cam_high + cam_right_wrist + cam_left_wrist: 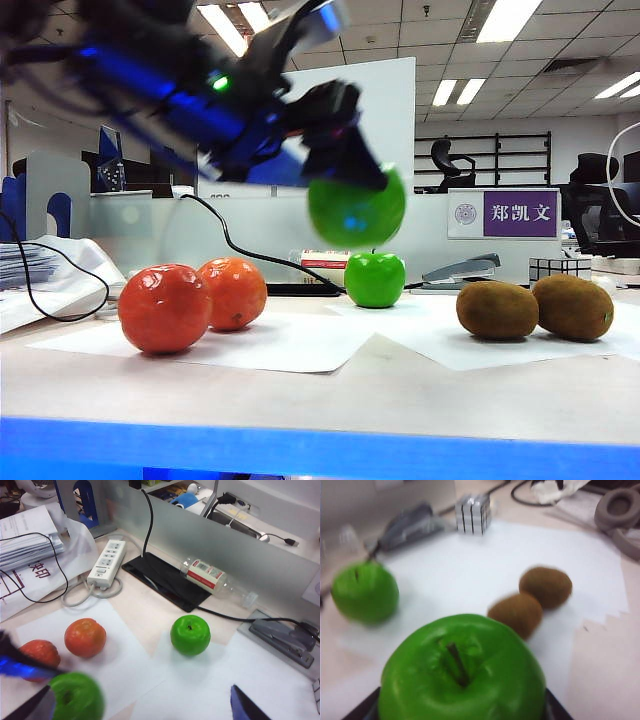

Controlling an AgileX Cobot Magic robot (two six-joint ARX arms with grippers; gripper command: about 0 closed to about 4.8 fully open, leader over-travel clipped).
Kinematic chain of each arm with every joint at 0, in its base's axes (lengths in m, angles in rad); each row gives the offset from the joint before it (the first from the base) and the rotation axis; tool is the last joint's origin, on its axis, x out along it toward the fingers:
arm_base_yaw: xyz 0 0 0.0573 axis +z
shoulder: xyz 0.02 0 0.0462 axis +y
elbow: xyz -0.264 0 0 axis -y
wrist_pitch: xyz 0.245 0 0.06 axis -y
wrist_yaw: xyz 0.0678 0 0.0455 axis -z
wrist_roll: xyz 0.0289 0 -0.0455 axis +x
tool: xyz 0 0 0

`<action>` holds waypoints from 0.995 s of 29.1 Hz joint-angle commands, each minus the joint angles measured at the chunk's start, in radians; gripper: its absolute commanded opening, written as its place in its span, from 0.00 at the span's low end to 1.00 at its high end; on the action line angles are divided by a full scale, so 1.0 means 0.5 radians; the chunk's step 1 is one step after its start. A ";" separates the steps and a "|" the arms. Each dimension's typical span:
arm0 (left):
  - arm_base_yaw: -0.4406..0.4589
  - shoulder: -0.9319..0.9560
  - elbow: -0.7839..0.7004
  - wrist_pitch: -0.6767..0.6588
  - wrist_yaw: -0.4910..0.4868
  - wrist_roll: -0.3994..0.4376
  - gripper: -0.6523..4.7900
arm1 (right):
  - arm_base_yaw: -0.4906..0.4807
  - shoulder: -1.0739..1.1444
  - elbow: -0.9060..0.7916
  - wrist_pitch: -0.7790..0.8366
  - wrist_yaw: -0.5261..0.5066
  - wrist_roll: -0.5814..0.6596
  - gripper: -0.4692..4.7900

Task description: Put the same fruits together.

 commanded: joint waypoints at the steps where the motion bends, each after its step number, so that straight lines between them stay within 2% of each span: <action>1: 0.004 0.127 0.207 -0.137 0.007 0.128 0.11 | 0.002 -0.038 0.006 -0.019 -0.018 -0.001 1.00; 7: 0.040 0.369 0.526 -0.185 -0.090 0.182 0.11 | 0.002 -0.122 0.006 -0.061 -0.039 -0.012 1.00; 11: 0.086 0.551 0.732 -0.188 -0.082 0.252 0.11 | 0.002 -0.187 0.006 -0.130 -0.069 -0.011 1.00; 15: 0.114 0.668 0.880 -0.194 -0.072 0.253 0.11 | 0.002 -0.249 0.002 -0.191 -0.065 -0.013 1.00; 22: 0.138 0.863 1.141 -0.336 -0.073 0.287 0.11 | 0.002 -0.271 -0.002 -0.266 0.105 -0.082 1.00; 29: 0.149 0.973 1.176 -0.350 -0.082 0.327 0.11 | 0.002 -0.274 -0.003 -0.406 0.203 -0.159 1.00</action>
